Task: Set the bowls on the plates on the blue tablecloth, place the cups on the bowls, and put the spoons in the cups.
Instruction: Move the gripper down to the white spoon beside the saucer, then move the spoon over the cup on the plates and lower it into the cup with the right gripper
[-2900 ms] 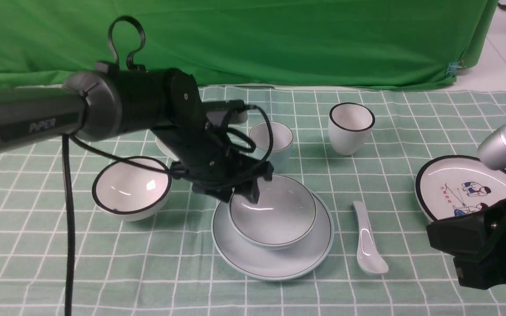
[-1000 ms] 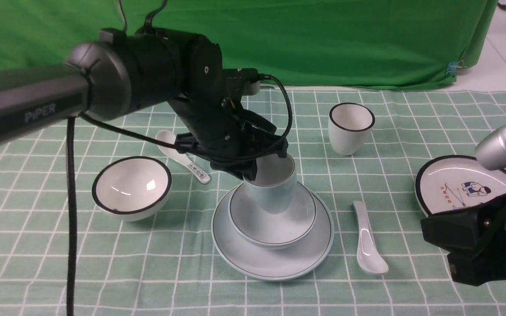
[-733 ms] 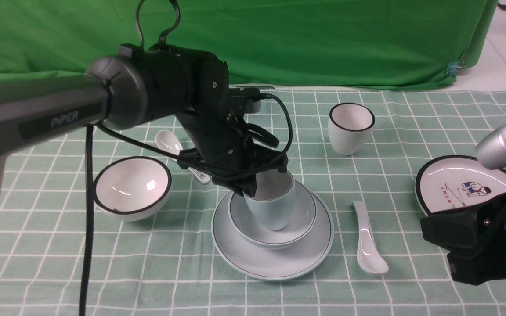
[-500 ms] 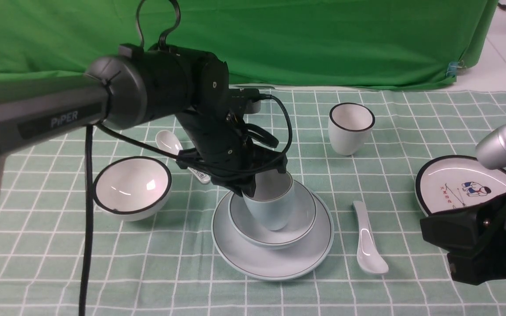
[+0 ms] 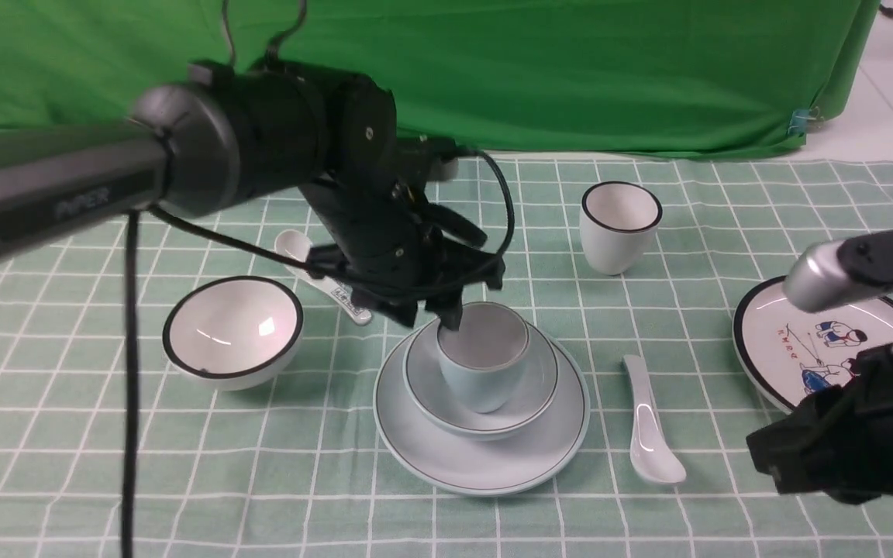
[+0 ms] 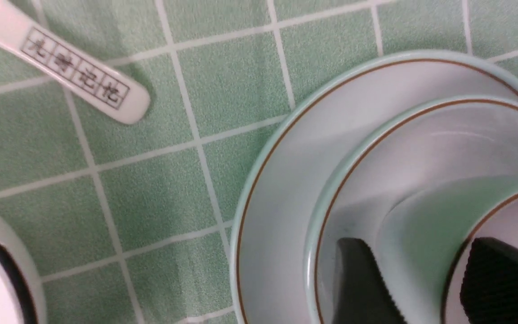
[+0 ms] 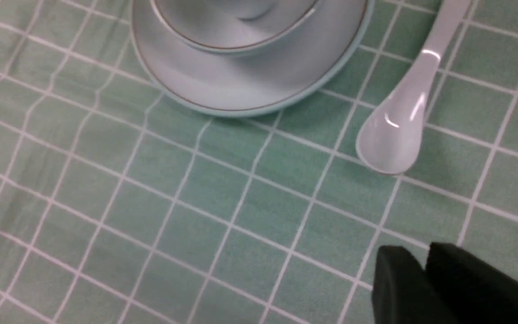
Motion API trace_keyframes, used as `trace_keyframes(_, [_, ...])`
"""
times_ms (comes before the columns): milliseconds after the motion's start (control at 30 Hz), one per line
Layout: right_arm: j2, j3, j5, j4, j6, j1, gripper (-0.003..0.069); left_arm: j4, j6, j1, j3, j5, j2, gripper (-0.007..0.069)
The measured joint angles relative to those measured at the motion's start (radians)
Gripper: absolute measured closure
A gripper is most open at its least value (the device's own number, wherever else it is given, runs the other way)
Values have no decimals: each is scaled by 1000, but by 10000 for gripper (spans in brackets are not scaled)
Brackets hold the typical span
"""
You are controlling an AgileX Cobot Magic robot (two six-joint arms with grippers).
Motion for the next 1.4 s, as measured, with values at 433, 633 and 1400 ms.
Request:
trace_keyframes(433, [501, -319, 71, -4, -53, -120, 278, 59, 40, 0, 106, 82, -478, 614])
trace_keyframes(633, [685, -426, 70, -4, -53, -119, 209, 59, 36, 0, 277, 80, -669, 617])
trace_keyframes(1400, [913, -578, 33, -4, -84, -78, 485, 323, -175, 0, 584, 116, -1038, 616])
